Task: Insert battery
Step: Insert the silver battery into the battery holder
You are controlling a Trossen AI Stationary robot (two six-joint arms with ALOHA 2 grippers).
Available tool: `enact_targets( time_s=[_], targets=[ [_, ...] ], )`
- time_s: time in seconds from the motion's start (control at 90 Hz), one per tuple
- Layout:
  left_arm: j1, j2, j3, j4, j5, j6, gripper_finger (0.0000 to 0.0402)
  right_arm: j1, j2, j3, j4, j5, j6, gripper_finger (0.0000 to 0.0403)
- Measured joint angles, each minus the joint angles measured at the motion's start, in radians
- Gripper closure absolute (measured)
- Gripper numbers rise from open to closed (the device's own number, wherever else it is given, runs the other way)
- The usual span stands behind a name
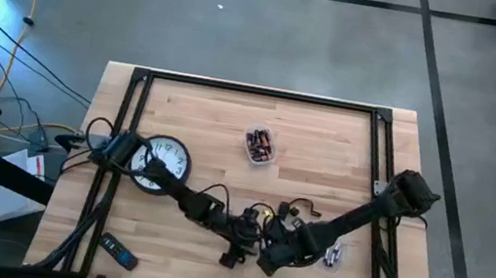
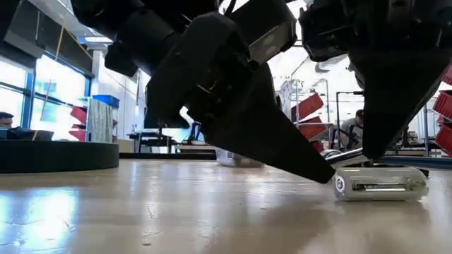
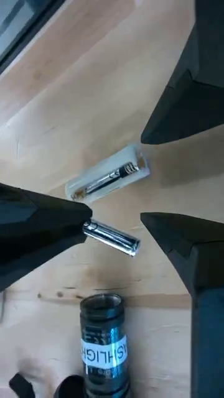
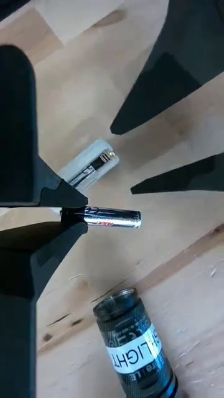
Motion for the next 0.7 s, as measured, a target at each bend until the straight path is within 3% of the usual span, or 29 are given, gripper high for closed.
enact_targets(
  time_s=[0.7],
  targets=[
    [-0.092,0.079,0.000,0.155,-0.286,0.022,0.0231,0.088,0.002,0.000,-0.143,0.008,0.198,0.0403]
  ],
)
